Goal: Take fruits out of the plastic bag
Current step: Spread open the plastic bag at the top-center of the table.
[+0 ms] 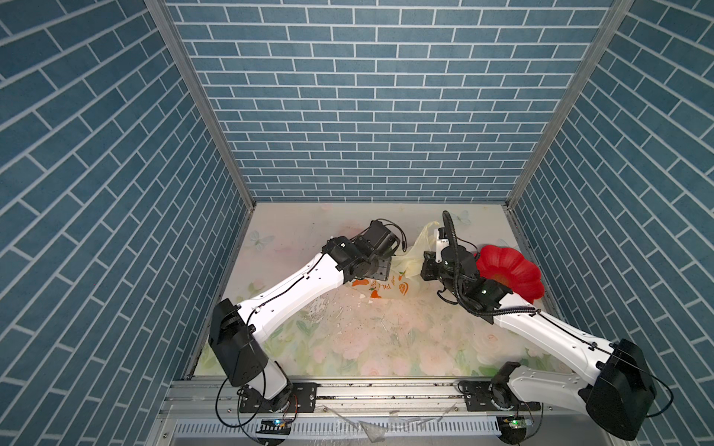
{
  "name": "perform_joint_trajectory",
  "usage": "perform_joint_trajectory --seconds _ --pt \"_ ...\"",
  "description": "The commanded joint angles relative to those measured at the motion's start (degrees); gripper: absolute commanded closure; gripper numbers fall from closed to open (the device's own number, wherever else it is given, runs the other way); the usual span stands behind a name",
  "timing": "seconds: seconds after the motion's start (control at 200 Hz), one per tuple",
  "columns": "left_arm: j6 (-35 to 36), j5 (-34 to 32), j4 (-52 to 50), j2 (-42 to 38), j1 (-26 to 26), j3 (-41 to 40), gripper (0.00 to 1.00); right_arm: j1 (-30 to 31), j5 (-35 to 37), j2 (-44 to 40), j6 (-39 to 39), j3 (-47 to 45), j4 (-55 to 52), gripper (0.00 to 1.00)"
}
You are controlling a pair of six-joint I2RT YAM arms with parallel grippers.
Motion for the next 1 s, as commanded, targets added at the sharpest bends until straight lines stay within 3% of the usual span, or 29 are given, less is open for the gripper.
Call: perform_joint_trajectory --seconds 0.0,0.315,0.765,0.875,0.995 --pt "-2.0 -5.62 1.2 -1.28 2.92 -2.86 0.33 0.41 0.89 -1.54 -1.26 -0.99 1.69 1.0" --pt "-4.38 -5.61 5.52 1.19 8.15 -5.55 0.25 1.74 -0.92 -1.68 -4.2 -4.54 3.88 1.0" --pt "-4.17 2.69 11.81 9.85 14.3 -5.88 0.15 4.63 -0.83 -5.04 -8.21 -9.55 5.33 1.0" --pt "-4.39 4.55 14.25 11.69 15.46 -6.71 0.2 4.61 1.86 -6.15 -7.69 -10.57 4.8 1.0" --pt "-4.15 8.87 17.23 13.1 17.03 -7.36 0.38 4.61 4.89 -6.35 -6.58 -10.9 4.14 1.0"
